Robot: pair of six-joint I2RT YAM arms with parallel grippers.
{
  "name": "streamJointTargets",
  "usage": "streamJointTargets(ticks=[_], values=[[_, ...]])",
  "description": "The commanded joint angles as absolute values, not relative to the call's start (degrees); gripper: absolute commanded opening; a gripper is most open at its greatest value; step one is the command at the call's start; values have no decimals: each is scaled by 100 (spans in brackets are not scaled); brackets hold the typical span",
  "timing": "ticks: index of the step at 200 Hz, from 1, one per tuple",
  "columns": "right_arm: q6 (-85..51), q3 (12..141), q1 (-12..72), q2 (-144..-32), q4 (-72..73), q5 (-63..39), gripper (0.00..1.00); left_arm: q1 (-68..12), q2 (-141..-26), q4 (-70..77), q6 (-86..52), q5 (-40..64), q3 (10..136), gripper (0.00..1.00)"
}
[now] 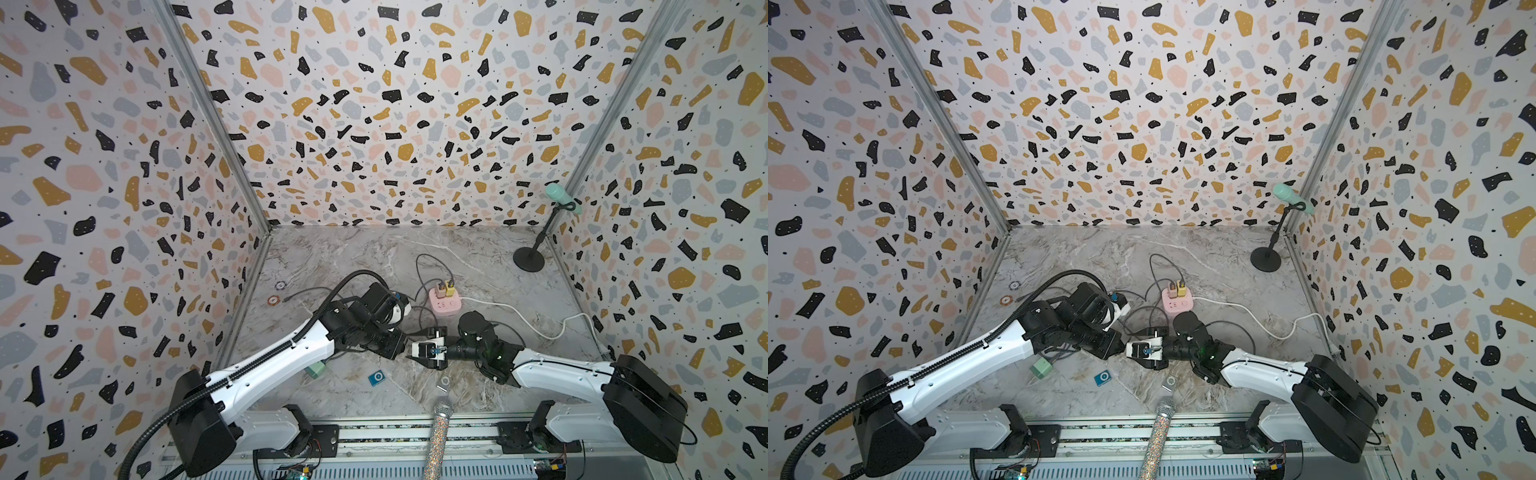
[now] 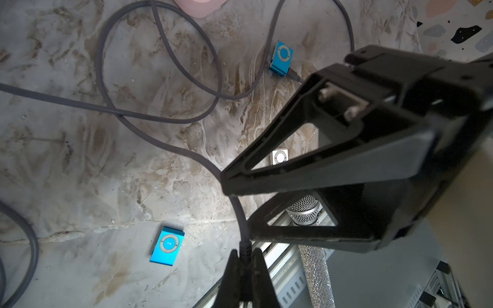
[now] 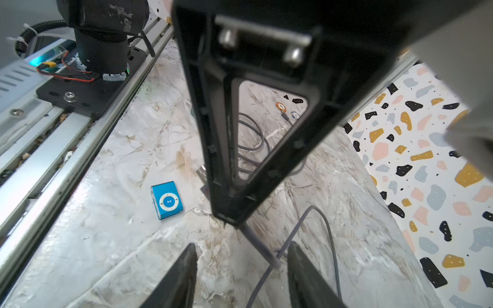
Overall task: Charge mp3
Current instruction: Pick up the charging cable from the center of the board.
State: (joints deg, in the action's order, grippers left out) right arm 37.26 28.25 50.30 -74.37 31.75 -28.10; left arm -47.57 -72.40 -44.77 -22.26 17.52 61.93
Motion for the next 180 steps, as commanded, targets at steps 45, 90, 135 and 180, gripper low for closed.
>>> streamJointTargets(ticks=[45,90,135,180], values=[[3843,2985,5101,-7673,3963,-2417,31,-4734,-7365,-4548,-1854,2119,6231,0],[3775,3032,5228,-7761,3971,-2172,17,-4729,-7373,-4395,-1804,2326,6274,0],[3662,3035,5365,-7648,3879,-2039,0,-4737,-7453,-4247,-1717,2424,6288,0],[3546,2967,5372,-7441,3812,-1921,0,-4732,-7558,-4087,-1658,2470,6391,0]])
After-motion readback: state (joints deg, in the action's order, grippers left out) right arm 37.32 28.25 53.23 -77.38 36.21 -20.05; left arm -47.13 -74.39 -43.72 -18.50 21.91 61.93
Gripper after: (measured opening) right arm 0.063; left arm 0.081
